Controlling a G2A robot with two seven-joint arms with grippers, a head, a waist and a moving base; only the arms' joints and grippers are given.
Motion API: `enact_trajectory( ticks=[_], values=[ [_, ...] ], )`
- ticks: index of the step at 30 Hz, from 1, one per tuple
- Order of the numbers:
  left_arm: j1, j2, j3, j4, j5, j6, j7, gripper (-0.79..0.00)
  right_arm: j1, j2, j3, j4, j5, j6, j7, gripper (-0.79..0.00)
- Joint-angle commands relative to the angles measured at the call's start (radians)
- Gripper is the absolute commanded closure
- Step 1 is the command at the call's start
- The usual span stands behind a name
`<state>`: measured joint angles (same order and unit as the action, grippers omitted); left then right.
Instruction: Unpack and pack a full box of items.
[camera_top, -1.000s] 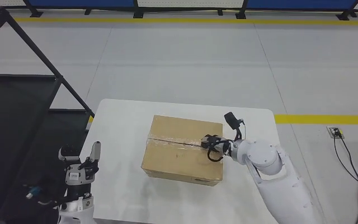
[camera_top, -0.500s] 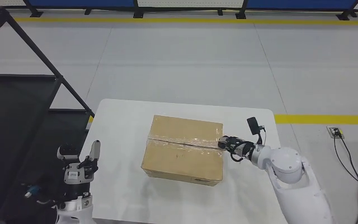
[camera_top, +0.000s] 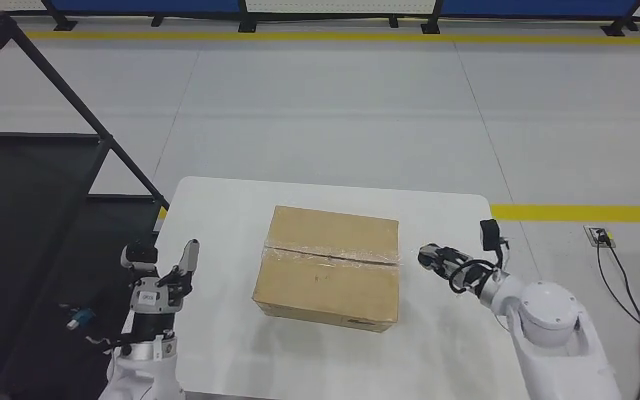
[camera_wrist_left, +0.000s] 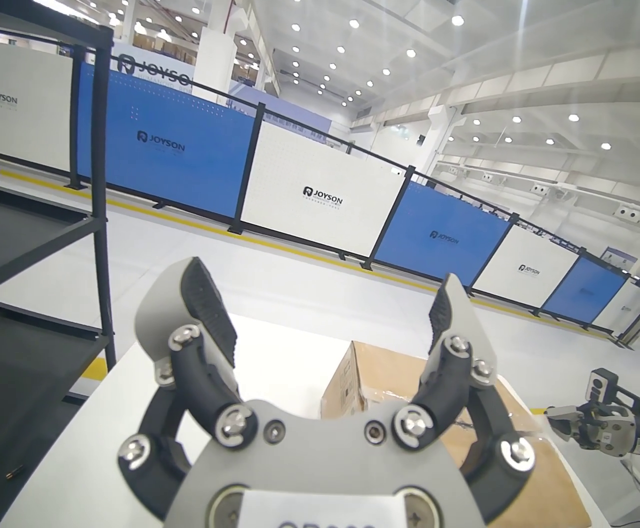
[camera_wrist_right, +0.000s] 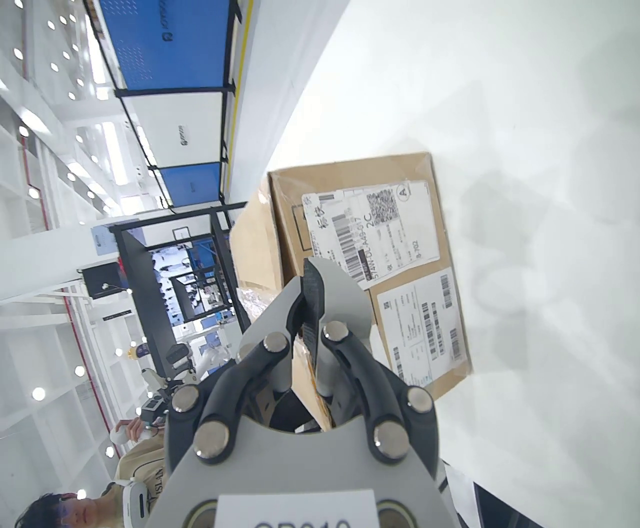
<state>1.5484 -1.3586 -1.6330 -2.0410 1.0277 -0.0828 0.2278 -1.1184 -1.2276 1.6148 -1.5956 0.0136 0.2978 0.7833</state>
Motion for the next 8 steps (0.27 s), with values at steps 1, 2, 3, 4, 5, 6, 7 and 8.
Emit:
enact_trajectory(
  ticks=[1,2,3,4,5,6,7,8],
  values=[
    [-0.017,0.000,0.006,0.007,0.000,0.008,-0.009,-0.785,-0.033,0.002,0.054,-0.015,0.050,-0.046,-0.036,-0.249],
    [-0.026,-0.001,0.009,0.009,-0.006,0.014,-0.012,-0.785,-0.050,0.003,0.075,-0.020,0.072,-0.073,-0.049,-0.785],
    [-0.026,-0.001,0.009,0.009,-0.006,0.014,-0.012,-0.785,-0.050,0.003,0.075,-0.020,0.072,-0.073,-0.049,-0.785],
    [-0.026,-0.001,0.009,0.009,-0.006,0.014,-0.012,-0.785,-0.050,0.003,0.075,-0.020,0.072,-0.073,-0.049,-0.008],
    [-0.027,-0.001,0.009,0.009,-0.005,0.014,-0.013,-0.784,-0.051,0.003,0.076,-0.020,0.073,-0.077,-0.051,-0.017],
    [-0.027,-0.001,0.009,0.010,-0.006,0.014,-0.013,-0.784,-0.052,0.003,0.077,-0.020,0.074,-0.077,-0.051,-0.076],
    [-0.027,-0.001,0.009,0.010,-0.006,0.014,-0.013,-0.784,-0.051,0.003,0.076,-0.020,0.073,-0.075,-0.050,-0.136],
    [-0.026,-0.001,0.009,0.009,-0.006,0.014,-0.012,-0.784,-0.050,0.003,0.075,-0.020,0.072,-0.073,-0.050,-0.198]
  ],
)
